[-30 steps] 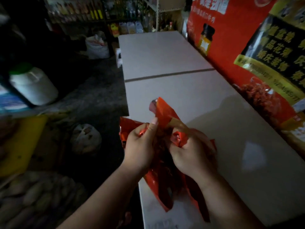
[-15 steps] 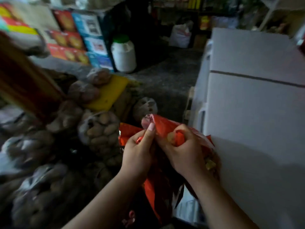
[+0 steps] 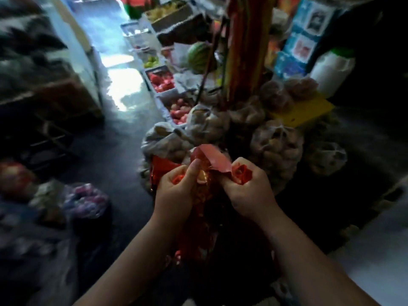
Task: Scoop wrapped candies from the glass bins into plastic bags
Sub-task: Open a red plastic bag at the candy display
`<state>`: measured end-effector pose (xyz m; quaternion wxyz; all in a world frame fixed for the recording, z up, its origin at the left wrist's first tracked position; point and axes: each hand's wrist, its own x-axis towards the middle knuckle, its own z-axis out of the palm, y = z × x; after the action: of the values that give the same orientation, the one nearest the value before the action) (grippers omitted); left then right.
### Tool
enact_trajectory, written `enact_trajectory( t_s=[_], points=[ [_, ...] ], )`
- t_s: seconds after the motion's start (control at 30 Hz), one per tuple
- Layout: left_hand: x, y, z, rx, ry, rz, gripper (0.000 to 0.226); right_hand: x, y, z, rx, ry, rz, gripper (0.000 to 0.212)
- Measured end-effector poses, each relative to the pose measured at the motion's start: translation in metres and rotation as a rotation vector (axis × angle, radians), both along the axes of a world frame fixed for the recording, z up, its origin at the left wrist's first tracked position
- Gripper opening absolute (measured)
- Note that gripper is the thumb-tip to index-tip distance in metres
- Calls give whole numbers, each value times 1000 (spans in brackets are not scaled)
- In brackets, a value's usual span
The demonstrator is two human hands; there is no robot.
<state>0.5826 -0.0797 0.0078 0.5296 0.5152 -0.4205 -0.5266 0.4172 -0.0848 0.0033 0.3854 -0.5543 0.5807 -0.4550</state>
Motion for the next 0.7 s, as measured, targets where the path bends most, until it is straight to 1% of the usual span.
enact_trajectory(
  t_s=[0.07, 0.17, 0.27, 0.33, 0.47, 0.6, 0.7],
  points=[
    [59, 7, -4, -3, 10, 103, 45, 55, -10, -8, -10, -31, 78, 37],
    [130, 25, -11, -30, 23, 247, 39, 126, -22, -12, -20, -36, 183, 36],
    [178, 44, -14, -68, -38, 375, 35, 186, -24, -11, -72, 21, 299, 42],
    [206, 53, -15, -76, -58, 443, 37, 217, -21, -8, -110, 10, 360, 44],
    [259, 60, -22, -136, -111, 509, 57, 264, -26, -9, -86, -68, 439, 33],
    [301, 39, -27, -154, -193, 499, 59, 310, -52, -18, -81, -76, 447, 31],
    [338, 4, -32, -129, -253, 535, 57, 349, -87, -30, -54, -81, 465, 31]
  ],
)
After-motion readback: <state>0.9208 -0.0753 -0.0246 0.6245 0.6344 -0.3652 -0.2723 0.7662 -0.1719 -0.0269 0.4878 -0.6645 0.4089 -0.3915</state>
